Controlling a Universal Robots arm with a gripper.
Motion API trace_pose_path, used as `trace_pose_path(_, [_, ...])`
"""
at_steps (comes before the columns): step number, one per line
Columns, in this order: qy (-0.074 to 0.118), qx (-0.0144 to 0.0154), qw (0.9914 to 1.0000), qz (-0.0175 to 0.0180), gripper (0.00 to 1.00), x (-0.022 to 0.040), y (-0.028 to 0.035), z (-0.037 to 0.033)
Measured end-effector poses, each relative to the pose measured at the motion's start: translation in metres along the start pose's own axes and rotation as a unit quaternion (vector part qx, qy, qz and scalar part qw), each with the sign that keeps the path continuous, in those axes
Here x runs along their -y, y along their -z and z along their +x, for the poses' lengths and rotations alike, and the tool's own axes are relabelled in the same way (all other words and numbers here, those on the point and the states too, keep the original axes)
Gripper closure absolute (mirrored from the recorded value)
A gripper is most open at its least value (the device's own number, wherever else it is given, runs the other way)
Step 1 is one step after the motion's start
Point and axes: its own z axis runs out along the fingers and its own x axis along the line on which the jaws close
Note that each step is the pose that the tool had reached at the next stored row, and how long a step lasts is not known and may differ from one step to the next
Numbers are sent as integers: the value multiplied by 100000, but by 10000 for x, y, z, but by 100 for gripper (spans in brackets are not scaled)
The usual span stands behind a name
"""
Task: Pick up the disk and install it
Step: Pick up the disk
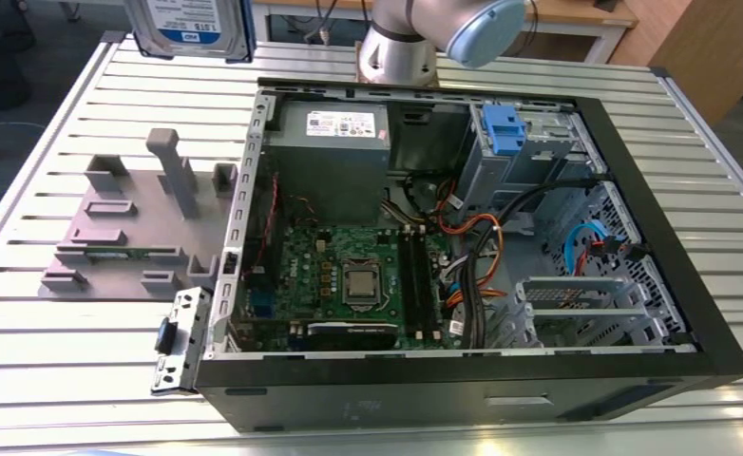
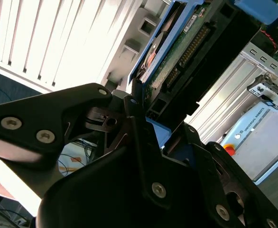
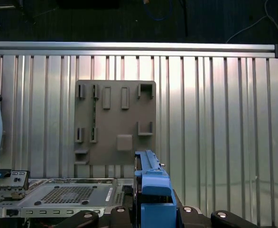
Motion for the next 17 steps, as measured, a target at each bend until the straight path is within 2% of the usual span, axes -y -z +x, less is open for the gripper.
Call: trace_pose_path(17, [1,-2,100000,-1,63,155,6,-2])
